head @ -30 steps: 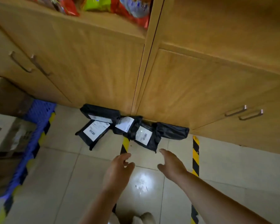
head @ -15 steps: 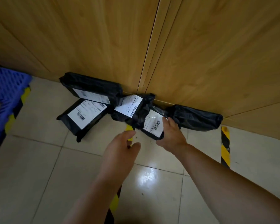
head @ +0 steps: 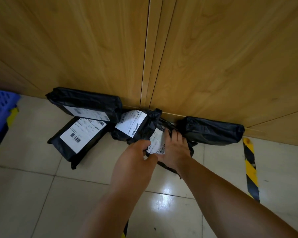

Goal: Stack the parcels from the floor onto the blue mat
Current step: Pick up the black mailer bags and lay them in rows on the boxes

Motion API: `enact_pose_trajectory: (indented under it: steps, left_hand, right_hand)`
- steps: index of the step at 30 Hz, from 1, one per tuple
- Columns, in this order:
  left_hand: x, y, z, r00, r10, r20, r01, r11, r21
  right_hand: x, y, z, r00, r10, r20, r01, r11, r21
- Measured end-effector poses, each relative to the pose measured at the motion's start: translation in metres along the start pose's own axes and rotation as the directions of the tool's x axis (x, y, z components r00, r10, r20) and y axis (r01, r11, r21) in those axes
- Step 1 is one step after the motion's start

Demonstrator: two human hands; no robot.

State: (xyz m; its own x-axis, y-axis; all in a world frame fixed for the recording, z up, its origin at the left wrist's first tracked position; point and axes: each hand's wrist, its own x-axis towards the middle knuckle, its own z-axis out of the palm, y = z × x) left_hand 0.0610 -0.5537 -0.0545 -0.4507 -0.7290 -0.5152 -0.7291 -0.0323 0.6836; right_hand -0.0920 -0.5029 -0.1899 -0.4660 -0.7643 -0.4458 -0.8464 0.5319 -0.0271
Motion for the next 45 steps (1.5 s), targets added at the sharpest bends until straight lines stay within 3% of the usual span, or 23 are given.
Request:
enact_pose_trajectory:
  steps: [3,5,8,11,19,24,29,34,40,45]
  left_hand:
    - [0.0,0.006,0.007,1.0,0.003,0.024,-0.003,1.0,-0.01]
    - [0.001,0.009,0.012,0.999,-0.002,0.037,0.003,1.0,-0.02]
    - [0.002,0.013,0.017,0.999,-0.007,0.045,0.009,0.999,-0.046]
    - [0.006,0.015,0.021,0.998,-0.003,0.057,0.006,0.998,-0.057]
    - [0.013,0.02,0.028,0.996,-0.008,0.086,0.016,0.996,-0.092]
    - [0.0,0.024,0.035,0.993,-0.03,0.118,0.036,0.998,-0.05]
    - [-0.029,0.037,0.031,0.987,-0.019,0.162,0.022,1.0,-0.016]
    - [-0.057,0.066,0.011,0.989,-0.082,0.121,0.097,0.988,-0.122]
    - [-0.089,0.111,-0.054,0.983,-0.178,-0.03,0.176,0.982,-0.069]
    - [-0.128,0.15,-0.137,0.949,-0.298,0.1,0.315,0.903,-0.294]
  right_hand:
    - [0.004,0.012,-0.009,0.927,0.034,-0.373,-0.034,0.999,0.006]
    - [0.014,0.03,-0.012,0.855,0.091,-0.511,-0.082,0.996,0.041]
    - [0.021,0.052,-0.017,0.915,0.192,-0.356,-0.175,0.981,0.079]
    - [0.023,0.065,-0.019,0.963,0.184,-0.196,-0.197,0.979,-0.05]
    - [0.023,0.089,-0.026,0.975,0.073,-0.21,-0.12,0.967,-0.223]
    - [-0.004,0.095,-0.04,0.939,0.097,-0.329,-0.149,0.98,-0.135]
    - [-0.059,0.087,-0.086,0.881,0.027,-0.473,-0.062,0.996,-0.06]
    - [-0.11,0.072,-0.138,0.845,-0.081,-0.528,0.06,0.997,-0.058]
    - [-0.175,0.046,-0.211,0.839,-0.253,-0.482,0.25,0.966,-0.071]
    - [-0.238,0.011,-0.28,0.775,-0.409,-0.483,0.404,0.907,-0.119]
